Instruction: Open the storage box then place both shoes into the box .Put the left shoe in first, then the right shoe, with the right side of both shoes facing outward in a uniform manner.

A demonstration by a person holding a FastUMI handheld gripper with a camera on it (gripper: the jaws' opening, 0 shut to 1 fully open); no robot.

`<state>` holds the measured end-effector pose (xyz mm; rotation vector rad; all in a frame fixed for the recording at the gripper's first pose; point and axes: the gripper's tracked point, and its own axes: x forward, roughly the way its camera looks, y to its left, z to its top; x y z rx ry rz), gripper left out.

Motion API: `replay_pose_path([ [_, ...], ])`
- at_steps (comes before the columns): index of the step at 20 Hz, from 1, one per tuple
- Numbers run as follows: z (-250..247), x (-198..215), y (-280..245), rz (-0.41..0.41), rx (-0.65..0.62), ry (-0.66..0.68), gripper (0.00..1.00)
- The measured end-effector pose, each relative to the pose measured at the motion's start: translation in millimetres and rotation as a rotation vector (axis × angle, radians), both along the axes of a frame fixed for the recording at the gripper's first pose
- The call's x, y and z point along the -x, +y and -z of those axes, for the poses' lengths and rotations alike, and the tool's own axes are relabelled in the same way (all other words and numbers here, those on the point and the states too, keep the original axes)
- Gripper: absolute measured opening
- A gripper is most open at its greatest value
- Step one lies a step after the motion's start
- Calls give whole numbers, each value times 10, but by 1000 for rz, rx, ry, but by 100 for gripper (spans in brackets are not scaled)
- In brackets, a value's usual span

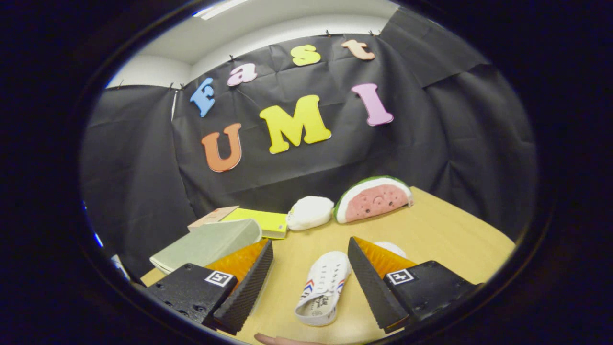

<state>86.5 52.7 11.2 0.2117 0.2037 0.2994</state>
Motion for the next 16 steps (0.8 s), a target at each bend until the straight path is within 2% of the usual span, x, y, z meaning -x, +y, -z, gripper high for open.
replay_pose_path([
  [4,110,-248,294,-153,-91,147,100],
  [9,136,-397,713,-399,-279,355,100],
  [16,181,-568,919,-577,-518,570,99],
])
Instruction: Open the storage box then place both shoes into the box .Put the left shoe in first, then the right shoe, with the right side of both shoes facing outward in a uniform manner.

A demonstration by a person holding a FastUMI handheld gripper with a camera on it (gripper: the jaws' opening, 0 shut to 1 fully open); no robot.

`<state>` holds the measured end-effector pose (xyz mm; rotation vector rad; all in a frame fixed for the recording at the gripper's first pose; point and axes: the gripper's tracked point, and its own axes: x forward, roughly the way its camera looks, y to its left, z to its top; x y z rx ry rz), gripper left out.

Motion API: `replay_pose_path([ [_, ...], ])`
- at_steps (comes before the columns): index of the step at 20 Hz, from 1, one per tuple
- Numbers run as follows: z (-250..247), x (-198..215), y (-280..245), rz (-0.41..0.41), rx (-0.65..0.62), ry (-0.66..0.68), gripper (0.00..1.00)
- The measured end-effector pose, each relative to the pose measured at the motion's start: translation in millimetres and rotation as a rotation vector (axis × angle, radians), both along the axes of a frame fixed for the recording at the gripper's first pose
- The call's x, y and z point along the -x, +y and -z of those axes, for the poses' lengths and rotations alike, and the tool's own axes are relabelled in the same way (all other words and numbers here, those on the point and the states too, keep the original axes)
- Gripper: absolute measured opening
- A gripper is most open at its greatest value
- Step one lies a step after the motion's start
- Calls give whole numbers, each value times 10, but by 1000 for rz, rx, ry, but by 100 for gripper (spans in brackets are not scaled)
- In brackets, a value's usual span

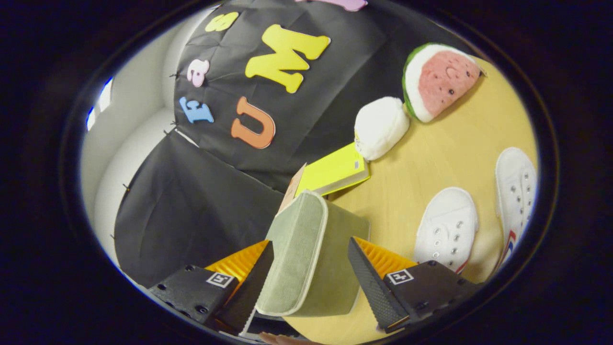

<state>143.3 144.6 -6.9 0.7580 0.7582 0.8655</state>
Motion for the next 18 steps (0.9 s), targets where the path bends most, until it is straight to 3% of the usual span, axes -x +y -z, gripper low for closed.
replay_pose_path([
  [4,111,-69,163,-77,-67,100,99],
  [6,48,-13,262,-145,-138,133,99],
  [9,104,93,433,-261,-133,152,99],
  [18,139,-48,598,-340,-199,260,95],
])
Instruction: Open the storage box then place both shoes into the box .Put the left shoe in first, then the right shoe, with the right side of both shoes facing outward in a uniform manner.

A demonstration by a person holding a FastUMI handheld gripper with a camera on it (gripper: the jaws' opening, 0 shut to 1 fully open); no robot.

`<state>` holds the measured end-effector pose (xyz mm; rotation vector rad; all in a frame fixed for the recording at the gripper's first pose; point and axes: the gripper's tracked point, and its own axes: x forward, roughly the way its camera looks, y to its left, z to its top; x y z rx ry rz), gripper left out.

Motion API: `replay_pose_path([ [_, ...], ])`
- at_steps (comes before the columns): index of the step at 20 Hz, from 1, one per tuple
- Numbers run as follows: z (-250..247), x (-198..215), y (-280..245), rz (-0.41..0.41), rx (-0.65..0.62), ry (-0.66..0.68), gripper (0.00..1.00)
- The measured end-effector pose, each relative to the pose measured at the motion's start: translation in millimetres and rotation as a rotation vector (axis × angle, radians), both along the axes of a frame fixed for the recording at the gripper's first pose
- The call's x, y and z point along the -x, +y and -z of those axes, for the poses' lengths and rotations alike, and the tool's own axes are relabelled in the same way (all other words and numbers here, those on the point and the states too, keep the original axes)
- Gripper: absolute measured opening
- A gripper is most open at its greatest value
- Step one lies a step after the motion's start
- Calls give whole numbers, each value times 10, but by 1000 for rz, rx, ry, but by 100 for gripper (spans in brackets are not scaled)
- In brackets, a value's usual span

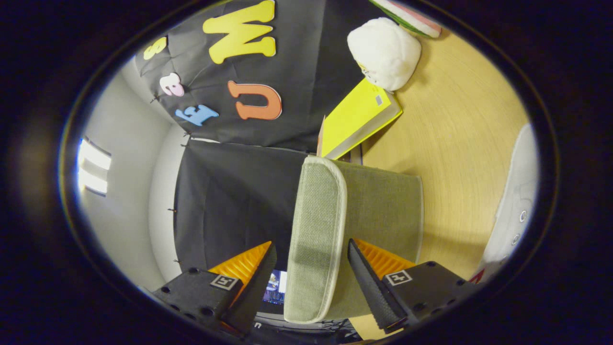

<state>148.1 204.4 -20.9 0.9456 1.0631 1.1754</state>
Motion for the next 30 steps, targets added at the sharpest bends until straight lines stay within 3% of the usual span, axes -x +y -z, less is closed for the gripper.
replay_pose_path([
  [7,-71,-57,-148,33,4,51,28],
  [10,-302,-18,-185,43,4,35,14],
  [11,-351,18,-192,41,24,21,5],
  [18,-1001,222,-20,35,56,-97,5],
  [30,-1744,582,1002,44,126,-197,5],
])
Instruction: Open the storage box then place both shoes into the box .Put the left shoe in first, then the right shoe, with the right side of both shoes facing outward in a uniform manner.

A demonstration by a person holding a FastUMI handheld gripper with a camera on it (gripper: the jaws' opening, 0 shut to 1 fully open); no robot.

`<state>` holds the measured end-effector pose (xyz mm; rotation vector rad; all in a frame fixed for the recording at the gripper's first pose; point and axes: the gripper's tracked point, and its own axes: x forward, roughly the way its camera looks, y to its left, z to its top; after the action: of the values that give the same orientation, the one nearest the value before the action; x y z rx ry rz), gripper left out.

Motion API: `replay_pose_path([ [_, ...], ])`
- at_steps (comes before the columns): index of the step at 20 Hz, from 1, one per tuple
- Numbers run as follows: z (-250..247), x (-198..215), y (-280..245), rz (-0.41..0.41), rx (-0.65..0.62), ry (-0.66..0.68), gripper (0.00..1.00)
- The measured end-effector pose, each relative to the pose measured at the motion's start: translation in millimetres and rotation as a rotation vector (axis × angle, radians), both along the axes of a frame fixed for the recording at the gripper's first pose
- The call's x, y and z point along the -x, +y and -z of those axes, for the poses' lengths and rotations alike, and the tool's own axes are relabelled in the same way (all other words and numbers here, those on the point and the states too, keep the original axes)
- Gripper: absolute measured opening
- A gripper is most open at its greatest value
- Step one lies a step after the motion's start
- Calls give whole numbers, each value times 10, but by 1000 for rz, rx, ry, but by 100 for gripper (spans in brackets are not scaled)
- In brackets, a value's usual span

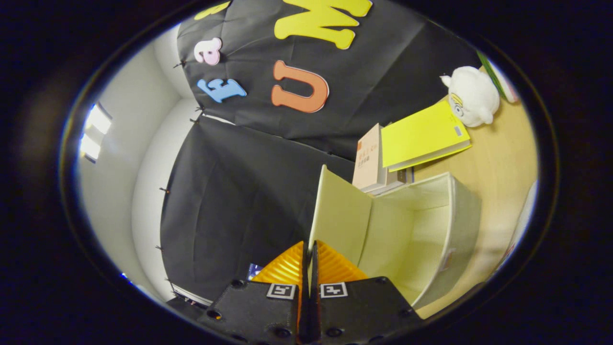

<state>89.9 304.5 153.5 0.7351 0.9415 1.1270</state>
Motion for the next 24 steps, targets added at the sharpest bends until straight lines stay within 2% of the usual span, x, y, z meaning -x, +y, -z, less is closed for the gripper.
replay_pose_path([
  [5,-69,131,547,15,22,-13,6],
  [8,-36,118,934,60,60,-64,10],
  [10,7,166,1146,52,89,-78,24],
  [13,89,162,1254,68,140,-109,79],
  [17,176,145,1099,120,181,-128,99],
  [22,420,112,655,196,261,-110,100],
  [24,548,74,386,249,326,-110,100],
])
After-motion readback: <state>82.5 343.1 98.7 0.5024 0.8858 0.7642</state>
